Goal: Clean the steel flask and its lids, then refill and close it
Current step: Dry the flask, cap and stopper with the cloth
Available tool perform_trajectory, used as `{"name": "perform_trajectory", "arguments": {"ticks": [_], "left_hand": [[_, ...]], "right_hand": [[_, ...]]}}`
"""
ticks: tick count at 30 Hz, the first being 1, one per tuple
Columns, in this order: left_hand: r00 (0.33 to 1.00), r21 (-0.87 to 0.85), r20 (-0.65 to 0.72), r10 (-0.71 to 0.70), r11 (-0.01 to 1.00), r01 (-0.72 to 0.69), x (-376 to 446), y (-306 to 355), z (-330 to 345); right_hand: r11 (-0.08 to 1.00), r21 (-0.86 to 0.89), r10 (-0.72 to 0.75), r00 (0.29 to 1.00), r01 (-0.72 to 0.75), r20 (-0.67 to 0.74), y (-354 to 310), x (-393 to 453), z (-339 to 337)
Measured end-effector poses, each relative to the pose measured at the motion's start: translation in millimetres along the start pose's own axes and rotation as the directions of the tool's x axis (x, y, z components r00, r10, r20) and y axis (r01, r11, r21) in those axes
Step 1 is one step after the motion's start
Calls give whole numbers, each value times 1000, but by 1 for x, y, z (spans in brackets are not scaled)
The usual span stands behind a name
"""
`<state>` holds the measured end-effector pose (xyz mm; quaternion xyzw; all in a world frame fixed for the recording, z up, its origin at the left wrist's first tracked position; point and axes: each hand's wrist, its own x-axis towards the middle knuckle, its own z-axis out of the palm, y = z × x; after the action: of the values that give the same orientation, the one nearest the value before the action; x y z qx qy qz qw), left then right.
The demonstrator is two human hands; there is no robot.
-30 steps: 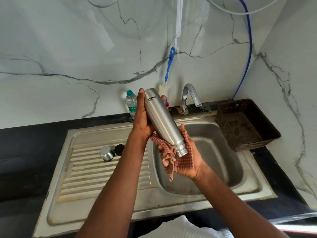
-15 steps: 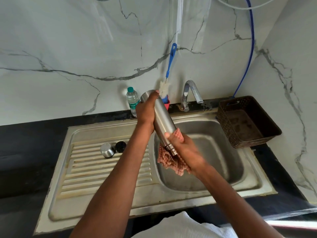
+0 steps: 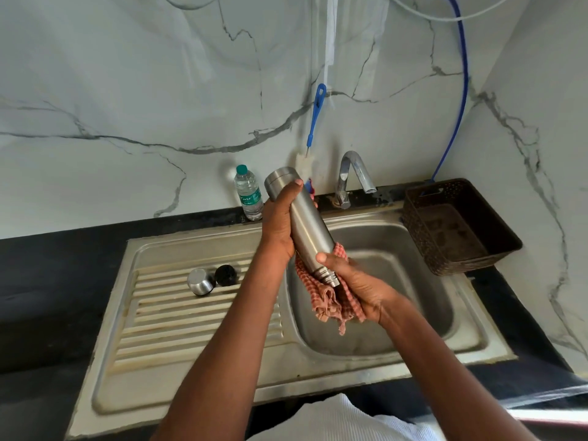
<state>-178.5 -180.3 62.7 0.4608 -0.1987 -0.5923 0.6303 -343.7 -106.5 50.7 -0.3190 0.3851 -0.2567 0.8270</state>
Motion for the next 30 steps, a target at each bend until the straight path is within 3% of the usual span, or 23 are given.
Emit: {"name": "perform_trajectory", "arguments": {"ticks": [2, 3, 5, 6, 8, 11, 13, 15, 17, 19, 21, 23, 25, 28, 30], "left_hand": [[961, 152, -231, 155, 981, -122, 6, -10, 9], [924, 245, -306, 228, 957, -155, 7, -14, 12], [908, 352, -324, 264, 925, -143, 7, -16, 14], [937, 336, -265, 227, 933, -130, 7, -13, 14], [997, 211, -28, 70, 975, -63, 7, -3, 5], [944, -14, 307, -119, 991, 130, -1, 13, -7], [925, -86, 367, -95, 987, 136, -4, 7, -6], [969, -95, 244, -32, 994, 57, -5, -4, 3], [998, 10, -13, 69, 998, -68, -3, -13, 12], [939, 206, -269, 216, 965, -163, -2, -22, 18], [898, 336, -342, 277, 929, -158, -6, -24, 24], [965, 280, -184, 186, 951, -130, -8, -10, 22], [998, 144, 68, -8, 990, -2, -6, 9, 10], [926, -50, 361, -105, 990, 131, -1, 16, -9], [912, -160, 407, -53, 979, 128, -5, 7, -5]], "right_hand": [[938, -337, -160, 965, 83, -207, 3, 5, 1], [832, -549, -272, 923, 84, -271, 8, 11, -3], [705, -706, -396, 862, 65, -316, 18, 17, -9], [723, -683, -407, 863, 104, -299, 22, 16, -10], [861, -475, -327, 914, 183, -241, 18, 9, -15], [994, -112, -18, 999, 15, -32, 2, -12, -20], [995, -97, 14, 1000, -12, 14, 1, -14, -15], [993, -112, -43, 998, 38, -44, 0, -13, -7], [948, -303, -153, 973, 95, -172, -1, -10, 0], [745, -666, -312, 890, 13, -333, 3, -4, 0], [601, -796, -434, 809, -69, -398, 11, 0, 1], [682, -730, -419, 840, 42, -343, 14, 1, -2], [861, -496, -269, 927, 110, -262, 1, -9, -9], [990, -138, -32, 999, 31, -10, -17, -26, -13], [989, -146, -27, 1000, 26, -2, -17, -25, -6]]}}
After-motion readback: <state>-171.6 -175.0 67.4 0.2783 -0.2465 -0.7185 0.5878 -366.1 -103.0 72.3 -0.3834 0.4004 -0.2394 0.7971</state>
